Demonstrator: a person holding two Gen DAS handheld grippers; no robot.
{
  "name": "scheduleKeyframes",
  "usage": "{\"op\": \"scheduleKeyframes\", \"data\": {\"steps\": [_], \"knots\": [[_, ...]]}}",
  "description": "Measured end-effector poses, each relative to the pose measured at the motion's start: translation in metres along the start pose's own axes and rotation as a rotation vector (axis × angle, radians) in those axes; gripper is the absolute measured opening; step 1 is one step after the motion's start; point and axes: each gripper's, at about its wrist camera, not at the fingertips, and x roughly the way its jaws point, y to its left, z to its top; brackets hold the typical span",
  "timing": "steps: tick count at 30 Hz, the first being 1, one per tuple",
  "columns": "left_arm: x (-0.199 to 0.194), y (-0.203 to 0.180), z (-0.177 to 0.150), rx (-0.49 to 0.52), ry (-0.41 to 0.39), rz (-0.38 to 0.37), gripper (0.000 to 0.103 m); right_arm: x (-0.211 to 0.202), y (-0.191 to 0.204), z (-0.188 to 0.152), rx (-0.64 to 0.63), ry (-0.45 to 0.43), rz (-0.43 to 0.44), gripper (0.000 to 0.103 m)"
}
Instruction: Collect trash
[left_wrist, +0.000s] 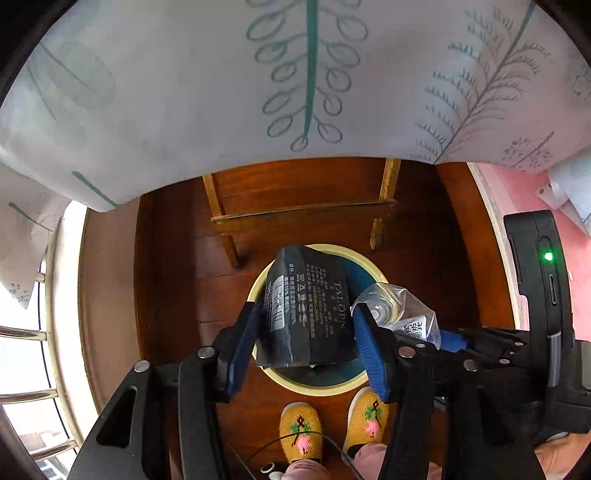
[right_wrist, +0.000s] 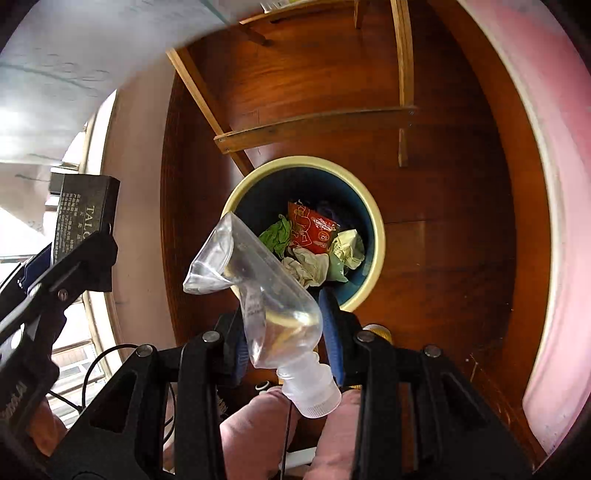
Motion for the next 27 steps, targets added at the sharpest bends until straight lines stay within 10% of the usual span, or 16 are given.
{"op": "scheduleKeyframes", "data": {"steps": [4, 12, 27], "knots": [[0.022, 0.011, -0.004, -0.027, 0.012, 0.009, 0.086, 0.026, -0.011, 0.004, 0.035, 0.025, 0.029, 0.052], [0.031, 0.032, -0.003, -0.079, 0.003, 0.025, 0.088, 0.03, -0.01, 0.003, -0.008, -0.04, 0.033, 0.063], [-0.106, 0.027, 0.019, -0.055, -0.084, 0.095, 0.088, -0.089, 0.041, 0.0, -0.086, -0.145, -0.035, 0.069]]}}
